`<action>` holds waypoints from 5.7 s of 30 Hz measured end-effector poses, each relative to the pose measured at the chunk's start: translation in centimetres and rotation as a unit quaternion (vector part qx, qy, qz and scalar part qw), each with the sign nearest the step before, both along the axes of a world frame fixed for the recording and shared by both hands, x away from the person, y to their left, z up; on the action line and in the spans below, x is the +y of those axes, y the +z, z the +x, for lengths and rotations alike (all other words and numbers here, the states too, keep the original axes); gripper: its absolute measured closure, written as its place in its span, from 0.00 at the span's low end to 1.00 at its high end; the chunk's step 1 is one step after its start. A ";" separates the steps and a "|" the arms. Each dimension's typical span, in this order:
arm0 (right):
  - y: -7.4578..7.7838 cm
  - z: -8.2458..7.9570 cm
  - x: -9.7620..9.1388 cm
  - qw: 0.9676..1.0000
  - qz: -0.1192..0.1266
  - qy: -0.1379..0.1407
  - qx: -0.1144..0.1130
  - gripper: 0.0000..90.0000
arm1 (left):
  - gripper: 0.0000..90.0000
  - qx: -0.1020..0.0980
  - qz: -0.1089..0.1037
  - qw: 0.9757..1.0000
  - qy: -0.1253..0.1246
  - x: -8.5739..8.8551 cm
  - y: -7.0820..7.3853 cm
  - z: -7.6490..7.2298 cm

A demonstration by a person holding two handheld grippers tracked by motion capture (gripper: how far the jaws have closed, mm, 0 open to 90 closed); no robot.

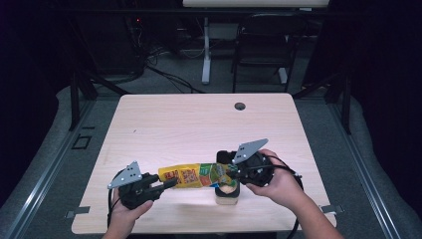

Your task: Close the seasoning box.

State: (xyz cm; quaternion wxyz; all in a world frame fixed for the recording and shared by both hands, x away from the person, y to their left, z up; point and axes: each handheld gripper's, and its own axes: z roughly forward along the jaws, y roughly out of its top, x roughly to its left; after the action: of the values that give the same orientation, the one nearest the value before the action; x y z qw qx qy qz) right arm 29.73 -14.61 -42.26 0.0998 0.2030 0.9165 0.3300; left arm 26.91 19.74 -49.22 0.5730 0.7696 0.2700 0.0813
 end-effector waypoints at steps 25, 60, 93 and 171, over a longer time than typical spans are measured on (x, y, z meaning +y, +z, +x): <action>-1.2 0.2 -0.8 1.000 -0.009 -0.006 0.011 0.96 | 0.78 -0.003 0.000 1.000 0.015 0.0 -0.3 -0.1; 0.2 0.4 1.4 0.999 -0.034 0.023 0.005 1.00 | 0.65 0.035 0.025 0.998 0.049 1.7 -2.2 0.6; 1.1 0.5 3.3 0.998 -0.042 0.040 -0.007 1.00 | 0.63 0.051 0.018 0.994 0.095 4.5 -2.8 1.7; 5.1 0.7 11.1 0.993 -0.061 0.098 -0.032 1.00 | 0.70 0.044 0.085 0.994 0.046 1.1 -3.9 1.0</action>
State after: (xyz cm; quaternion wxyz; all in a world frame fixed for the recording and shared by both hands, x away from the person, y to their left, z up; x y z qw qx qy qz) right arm 30.47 -3.46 -37.20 0.1088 0.0949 0.9468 0.2876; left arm 27.90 20.81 -53.11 0.4885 0.8054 0.3217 0.0962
